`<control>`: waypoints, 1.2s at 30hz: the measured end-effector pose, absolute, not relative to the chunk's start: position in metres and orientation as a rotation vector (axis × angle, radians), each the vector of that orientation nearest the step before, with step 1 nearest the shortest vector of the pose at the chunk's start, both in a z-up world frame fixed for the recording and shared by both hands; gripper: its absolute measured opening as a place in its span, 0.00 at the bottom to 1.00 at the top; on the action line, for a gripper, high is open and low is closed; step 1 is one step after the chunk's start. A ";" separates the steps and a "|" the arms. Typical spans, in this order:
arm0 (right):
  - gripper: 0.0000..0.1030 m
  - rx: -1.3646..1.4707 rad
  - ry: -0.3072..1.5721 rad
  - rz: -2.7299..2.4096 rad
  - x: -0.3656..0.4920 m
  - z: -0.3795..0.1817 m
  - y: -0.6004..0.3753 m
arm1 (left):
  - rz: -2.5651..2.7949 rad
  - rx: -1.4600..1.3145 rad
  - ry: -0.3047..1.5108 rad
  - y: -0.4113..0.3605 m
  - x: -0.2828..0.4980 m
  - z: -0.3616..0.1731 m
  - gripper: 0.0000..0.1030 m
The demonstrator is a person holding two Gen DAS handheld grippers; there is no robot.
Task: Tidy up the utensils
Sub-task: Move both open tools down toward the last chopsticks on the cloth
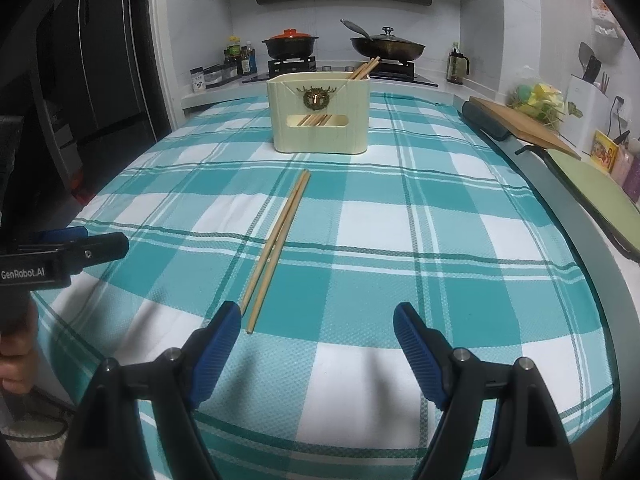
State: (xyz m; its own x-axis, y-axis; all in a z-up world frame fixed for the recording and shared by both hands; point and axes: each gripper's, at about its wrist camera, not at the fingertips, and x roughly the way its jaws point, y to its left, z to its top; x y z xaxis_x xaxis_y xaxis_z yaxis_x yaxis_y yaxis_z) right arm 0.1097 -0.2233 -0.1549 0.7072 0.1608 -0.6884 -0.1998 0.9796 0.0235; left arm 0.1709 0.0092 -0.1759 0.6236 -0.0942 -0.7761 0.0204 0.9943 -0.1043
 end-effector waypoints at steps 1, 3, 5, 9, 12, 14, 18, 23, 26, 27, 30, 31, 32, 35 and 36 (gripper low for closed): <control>0.78 -0.048 0.754 0.191 0.109 -0.155 -0.227 | -0.059 -0.080 0.898 0.008 0.173 -0.178 0.99; 0.78 -0.024 0.738 0.166 0.110 -0.154 -0.238 | -0.044 -0.054 0.904 0.005 0.176 -0.183 0.99; 0.78 0.013 0.731 0.134 0.115 -0.153 -0.253 | -0.035 -0.032 0.911 0.002 0.181 -0.188 0.99; 0.78 0.118 0.768 0.118 0.130 -0.161 -0.281 | -0.060 -0.003 0.938 -0.010 0.197 -0.197 0.99; 0.66 0.171 0.805 0.121 0.142 -0.170 -0.291 | -0.078 0.036 0.920 -0.025 0.217 -0.194 0.99; 0.60 0.164 0.812 0.121 0.146 -0.173 -0.290 | -0.092 0.050 0.923 -0.034 0.232 -0.193 0.99; 0.59 0.161 0.808 0.138 0.148 -0.172 -0.286 | -0.110 0.083 0.928 -0.055 0.266 -0.197 0.99; 0.59 0.149 0.802 0.138 0.145 -0.171 -0.286 | -0.103 0.102 0.964 -0.070 0.292 -0.213 0.99; 0.59 0.151 0.802 0.135 0.143 -0.172 -0.289 | -0.087 0.141 0.973 -0.077 0.299 -0.220 0.99; 0.59 0.150 0.802 0.134 0.143 -0.172 -0.289 | -0.079 0.154 0.976 -0.078 0.300 -0.223 0.99; 0.59 0.143 0.799 0.133 0.144 -0.172 -0.290 | -0.080 0.151 0.973 -0.078 0.300 -0.226 1.00; 0.59 0.141 0.796 0.133 0.144 -0.172 -0.290 | -0.081 0.148 0.974 -0.079 0.301 -0.226 1.00; 0.59 0.136 0.793 0.133 0.145 -0.171 -0.289 | -0.080 0.150 0.974 -0.080 0.302 -0.226 1.00; 0.59 0.119 0.783 0.132 0.146 -0.169 -0.286 | -0.081 0.163 0.968 -0.083 0.305 -0.226 1.00; 0.59 0.115 0.781 0.132 0.146 -0.168 -0.285 | -0.063 0.175 0.970 -0.083 0.306 -0.227 0.99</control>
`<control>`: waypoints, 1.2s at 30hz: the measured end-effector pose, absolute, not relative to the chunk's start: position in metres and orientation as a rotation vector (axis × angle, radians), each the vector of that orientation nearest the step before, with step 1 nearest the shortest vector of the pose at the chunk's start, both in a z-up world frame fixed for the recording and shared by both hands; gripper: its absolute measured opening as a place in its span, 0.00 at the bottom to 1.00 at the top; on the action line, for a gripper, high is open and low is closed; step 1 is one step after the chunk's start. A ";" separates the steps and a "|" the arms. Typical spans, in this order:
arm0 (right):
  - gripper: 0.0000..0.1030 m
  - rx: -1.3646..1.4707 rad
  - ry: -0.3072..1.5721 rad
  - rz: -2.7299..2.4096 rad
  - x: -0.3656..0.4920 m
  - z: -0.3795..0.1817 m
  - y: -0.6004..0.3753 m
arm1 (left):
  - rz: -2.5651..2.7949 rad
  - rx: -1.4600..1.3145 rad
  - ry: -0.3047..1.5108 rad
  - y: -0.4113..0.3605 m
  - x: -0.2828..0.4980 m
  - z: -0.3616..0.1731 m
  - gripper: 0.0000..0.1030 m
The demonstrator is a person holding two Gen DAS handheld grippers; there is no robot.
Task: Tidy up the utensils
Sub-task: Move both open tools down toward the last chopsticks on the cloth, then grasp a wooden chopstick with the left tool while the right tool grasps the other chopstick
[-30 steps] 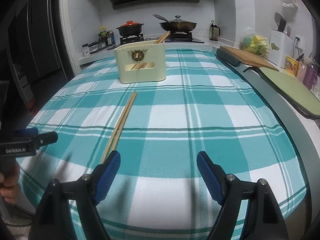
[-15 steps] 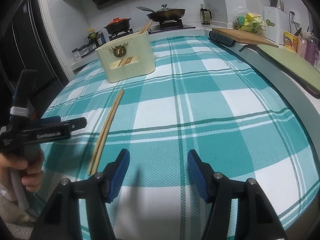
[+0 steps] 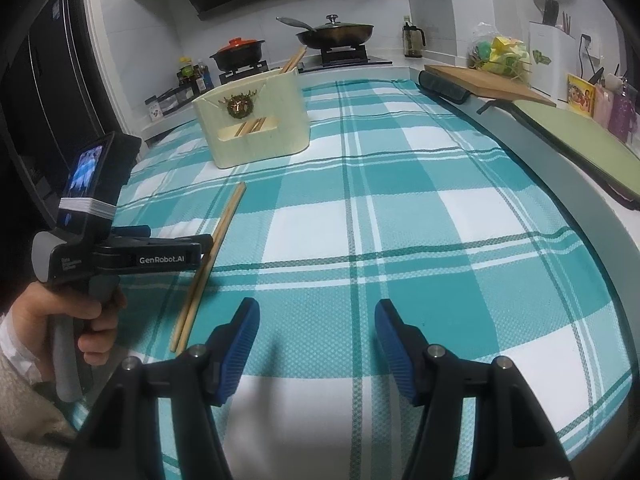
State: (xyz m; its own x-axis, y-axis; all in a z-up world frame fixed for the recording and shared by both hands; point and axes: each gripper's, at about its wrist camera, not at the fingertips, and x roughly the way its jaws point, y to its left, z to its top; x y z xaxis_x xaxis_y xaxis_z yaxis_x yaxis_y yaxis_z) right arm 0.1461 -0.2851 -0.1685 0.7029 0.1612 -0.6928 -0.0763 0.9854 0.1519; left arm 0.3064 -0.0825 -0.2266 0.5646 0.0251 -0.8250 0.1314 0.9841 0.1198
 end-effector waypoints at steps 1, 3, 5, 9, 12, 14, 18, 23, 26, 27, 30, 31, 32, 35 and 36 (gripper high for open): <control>0.59 0.113 0.779 0.133 0.146 -0.168 -0.284 | -0.053 0.184 0.979 -0.082 0.308 -0.228 0.99; 0.59 0.109 0.776 0.134 0.146 -0.167 -0.283 | -0.066 0.155 0.985 -0.076 0.308 -0.232 1.00; 0.59 0.100 0.772 0.132 0.144 -0.166 -0.282 | -0.078 0.111 0.999 -0.071 0.308 -0.234 0.99; 0.59 0.077 0.784 0.141 0.148 -0.168 -0.279 | -0.123 0.084 1.002 -0.065 0.305 -0.229 0.76; 0.59 0.062 0.808 0.163 0.159 -0.171 -0.271 | -0.162 0.091 0.985 -0.062 0.300 -0.223 0.33; 0.59 0.056 0.830 0.188 0.168 -0.174 -0.264 | -0.185 0.064 0.987 -0.056 0.296 -0.221 0.07; 0.56 0.029 0.888 0.304 0.189 -0.178 -0.230 | -0.119 -0.009 0.994 -0.030 0.287 -0.222 0.05; 0.52 -0.099 0.919 0.374 0.208 -0.192 -0.179 | -0.076 -0.092 1.008 0.000 0.267 -0.223 0.05; 0.36 -0.186 0.913 0.361 0.215 -0.203 -0.160 | -0.089 -0.087 1.014 0.002 0.251 -0.224 0.05; 0.20 -0.216 0.904 0.348 0.214 -0.203 -0.158 | -0.093 -0.081 1.012 0.002 0.246 -0.224 0.05; 0.08 -0.228 0.913 0.296 0.212 -0.202 -0.164 | -0.101 -0.089 1.012 0.005 0.236 -0.224 0.06; 0.07 -0.228 0.916 0.275 0.210 -0.201 -0.169 | -0.102 -0.093 1.012 0.007 0.233 -0.223 0.09; 0.07 -0.229 0.918 0.253 0.207 -0.200 -0.177 | -0.105 -0.094 1.013 0.009 0.231 -0.223 0.17; 0.07 -0.203 0.939 0.209 0.195 -0.199 -0.201 | -0.122 -0.087 1.010 0.013 0.226 -0.219 0.50; 0.07 -0.204 0.947 0.202 0.191 -0.198 -0.205 | -0.128 -0.079 1.008 0.015 0.225 -0.217 0.55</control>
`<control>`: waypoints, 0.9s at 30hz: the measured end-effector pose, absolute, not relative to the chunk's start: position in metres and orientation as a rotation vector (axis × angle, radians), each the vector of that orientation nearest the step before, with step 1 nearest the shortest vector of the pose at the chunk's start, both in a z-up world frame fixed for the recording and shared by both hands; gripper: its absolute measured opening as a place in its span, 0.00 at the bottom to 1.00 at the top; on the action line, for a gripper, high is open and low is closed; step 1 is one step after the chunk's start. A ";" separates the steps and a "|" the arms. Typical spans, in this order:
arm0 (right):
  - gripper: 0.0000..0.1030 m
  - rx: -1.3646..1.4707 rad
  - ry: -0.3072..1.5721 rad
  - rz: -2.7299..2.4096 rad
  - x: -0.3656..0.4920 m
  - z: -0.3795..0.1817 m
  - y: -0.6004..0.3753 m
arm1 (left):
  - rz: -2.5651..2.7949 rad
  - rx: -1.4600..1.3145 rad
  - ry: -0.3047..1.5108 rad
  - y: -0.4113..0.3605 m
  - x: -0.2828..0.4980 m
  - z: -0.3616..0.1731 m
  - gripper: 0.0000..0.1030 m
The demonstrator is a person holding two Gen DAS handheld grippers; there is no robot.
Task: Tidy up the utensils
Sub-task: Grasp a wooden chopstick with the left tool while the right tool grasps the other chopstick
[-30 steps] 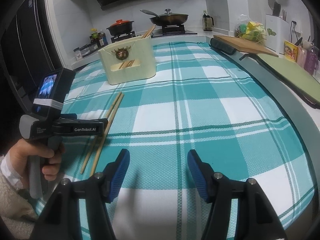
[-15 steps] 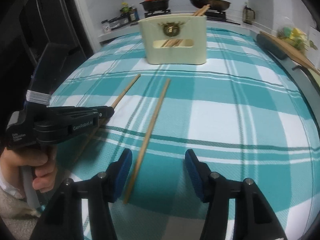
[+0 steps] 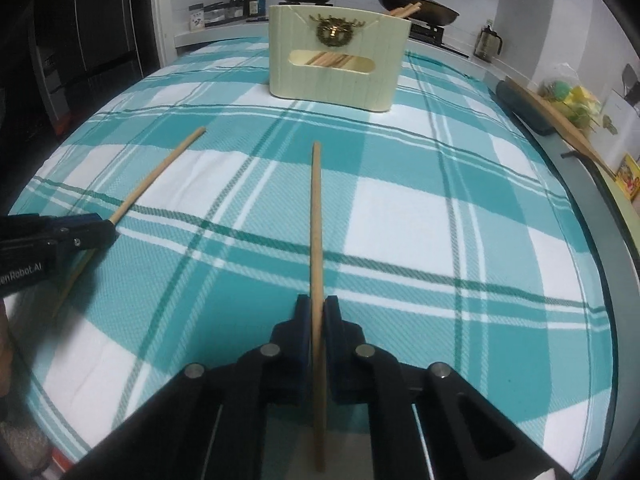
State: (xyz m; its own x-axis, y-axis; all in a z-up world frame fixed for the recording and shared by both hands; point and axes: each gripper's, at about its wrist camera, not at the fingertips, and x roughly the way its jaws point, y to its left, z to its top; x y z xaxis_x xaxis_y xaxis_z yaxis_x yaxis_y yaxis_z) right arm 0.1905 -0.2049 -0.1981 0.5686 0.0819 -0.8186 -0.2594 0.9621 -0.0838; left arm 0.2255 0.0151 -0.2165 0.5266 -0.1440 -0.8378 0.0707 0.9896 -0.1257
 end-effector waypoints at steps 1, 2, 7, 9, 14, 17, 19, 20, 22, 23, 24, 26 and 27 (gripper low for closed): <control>0.07 -0.202 0.956 0.202 0.186 -0.197 -0.211 | -0.138 -0.074 1.005 0.017 0.225 -0.214 0.61; 0.08 -0.195 0.965 0.206 0.182 -0.196 -0.215 | -0.149 -0.074 1.002 0.020 0.226 -0.210 0.65; 0.35 -0.135 1.006 0.276 0.180 -0.182 -0.230 | -0.192 -0.088 1.000 0.034 0.242 -0.197 0.75; 0.35 -0.119 1.015 0.306 0.186 -0.173 -0.231 | -0.208 -0.079 1.012 0.036 0.252 -0.196 0.75; 0.35 -0.090 1.070 0.381 0.215 -0.165 -0.223 | -0.218 -0.064 1.049 0.038 0.275 -0.201 0.75; 0.35 -0.097 1.117 0.391 0.235 -0.172 -0.218 | -0.234 -0.036 1.063 0.032 0.288 -0.201 0.74; 0.35 -0.121 1.134 0.385 0.246 -0.175 -0.215 | -0.245 0.005 1.068 0.024 0.296 -0.202 0.74; 0.35 -0.125 1.146 0.389 0.251 -0.177 -0.213 | -0.249 0.025 1.072 0.020 0.300 -0.203 0.74; 0.35 -0.134 1.160 0.393 0.260 -0.180 -0.209 | -0.256 0.055 1.086 0.014 0.310 -0.207 0.73; 0.35 -0.143 1.170 0.400 0.265 -0.182 -0.206 | -0.257 0.065 1.094 0.012 0.316 -0.209 0.71; 0.35 -0.158 1.177 0.402 0.269 -0.184 -0.203 | -0.255 0.070 1.102 0.011 0.321 -0.211 0.69; 0.35 -0.188 1.191 0.394 0.278 -0.190 -0.197 | -0.248 0.073 1.124 0.011 0.332 -0.216 0.61; 0.35 -0.202 1.202 0.395 0.283 -0.194 -0.195 | -0.244 0.070 1.134 0.011 0.338 -0.218 0.59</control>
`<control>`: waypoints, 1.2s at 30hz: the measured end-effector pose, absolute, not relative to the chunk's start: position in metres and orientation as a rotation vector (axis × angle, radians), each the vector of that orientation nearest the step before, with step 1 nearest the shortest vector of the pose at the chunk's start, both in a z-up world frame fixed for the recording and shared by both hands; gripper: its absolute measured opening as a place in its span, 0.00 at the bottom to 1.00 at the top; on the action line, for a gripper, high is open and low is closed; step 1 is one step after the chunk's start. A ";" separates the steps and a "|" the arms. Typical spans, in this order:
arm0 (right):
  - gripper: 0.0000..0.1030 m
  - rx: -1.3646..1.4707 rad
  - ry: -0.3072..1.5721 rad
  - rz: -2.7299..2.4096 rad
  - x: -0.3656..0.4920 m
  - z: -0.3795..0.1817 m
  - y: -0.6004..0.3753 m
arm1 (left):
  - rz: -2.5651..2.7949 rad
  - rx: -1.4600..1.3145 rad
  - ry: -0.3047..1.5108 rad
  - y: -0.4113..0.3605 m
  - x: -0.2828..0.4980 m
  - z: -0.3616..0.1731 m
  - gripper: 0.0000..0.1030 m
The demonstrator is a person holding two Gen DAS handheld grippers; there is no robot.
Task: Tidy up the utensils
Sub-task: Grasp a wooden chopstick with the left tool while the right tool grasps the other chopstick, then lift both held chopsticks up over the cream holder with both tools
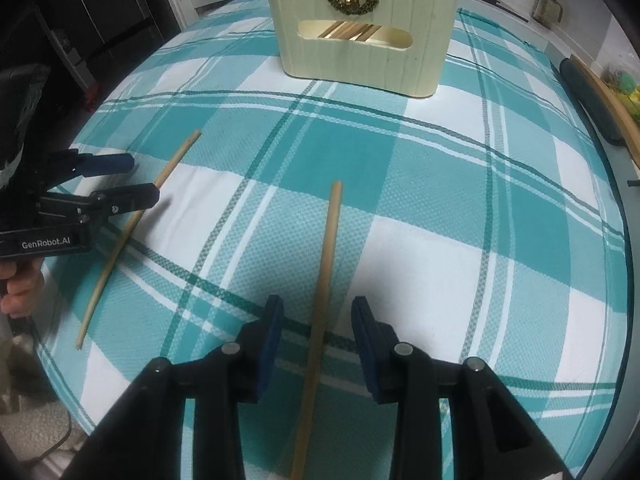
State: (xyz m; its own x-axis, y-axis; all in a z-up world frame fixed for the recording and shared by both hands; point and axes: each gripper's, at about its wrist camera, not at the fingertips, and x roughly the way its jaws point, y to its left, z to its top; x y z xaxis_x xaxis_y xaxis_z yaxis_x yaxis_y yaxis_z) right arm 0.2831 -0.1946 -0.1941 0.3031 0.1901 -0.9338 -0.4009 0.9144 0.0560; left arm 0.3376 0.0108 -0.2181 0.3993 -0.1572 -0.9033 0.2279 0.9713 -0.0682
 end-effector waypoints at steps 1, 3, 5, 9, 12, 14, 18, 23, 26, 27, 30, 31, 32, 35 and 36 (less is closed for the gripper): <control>0.35 -0.210 1.203 0.396 0.287 -0.196 -0.193 | -0.241 0.068 1.145 0.011 0.342 -0.220 0.54; 0.35 -0.235 1.192 0.397 0.295 -0.196 -0.187 | -0.232 0.087 1.146 0.008 0.348 -0.221 0.51; 0.34 -0.256 1.188 0.400 0.304 -0.196 -0.181 | -0.235 0.129 1.147 -0.001 0.351 -0.222 0.43; 0.30 -0.293 1.195 0.399 0.324 -0.195 -0.169 | -0.254 0.182 1.137 -0.018 0.354 -0.221 0.22; 0.12 -0.292 1.192 0.378 0.338 -0.194 -0.166 | -0.254 0.191 1.125 -0.026 0.355 -0.220 0.06; 0.06 -0.278 1.191 0.368 0.344 -0.193 -0.166 | -0.251 0.182 1.109 -0.028 0.354 -0.219 0.04; 0.06 -0.207 1.150 0.368 0.347 -0.187 -0.169 | -0.266 0.116 1.032 -0.019 0.344 -0.195 0.04; 0.06 -0.100 0.991 0.413 0.323 -0.136 -0.182 | -0.284 0.026 0.901 -0.001 0.325 -0.140 0.04; 0.06 -0.057 0.890 0.432 0.304 -0.098 -0.188 | -0.299 -0.027 0.821 0.010 0.307 -0.106 0.04; 0.06 -0.048 0.862 0.435 0.299 -0.087 -0.190 | -0.305 -0.039 0.794 0.012 0.301 -0.095 0.04; 0.06 -0.038 0.778 0.446 0.279 -0.055 -0.193 | -0.315 -0.065 0.732 0.017 0.285 -0.074 0.04; 0.06 -0.039 0.748 0.450 0.270 -0.045 -0.194 | -0.320 -0.074 0.715 0.018 0.280 -0.068 0.04; 0.06 -0.042 0.725 0.451 0.263 -0.037 -0.195 | -0.324 -0.080 0.701 0.019 0.276 -0.064 0.04; 0.06 -0.056 0.652 0.447 0.243 -0.018 -0.197 | -0.332 -0.089 0.665 0.018 0.264 -0.054 0.04; 0.06 -0.060 0.628 0.445 0.237 -0.014 -0.197 | -0.334 -0.092 0.653 0.018 0.261 -0.051 0.04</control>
State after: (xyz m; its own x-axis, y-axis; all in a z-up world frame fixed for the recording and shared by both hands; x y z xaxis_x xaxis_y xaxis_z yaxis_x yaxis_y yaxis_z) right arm 0.2371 -0.1968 -0.0135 0.7186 0.3838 -0.5799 -0.4198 0.9042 0.0784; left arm 0.2607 0.0180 -0.0509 0.7431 -0.3333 -0.5802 0.2761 0.9426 -0.1878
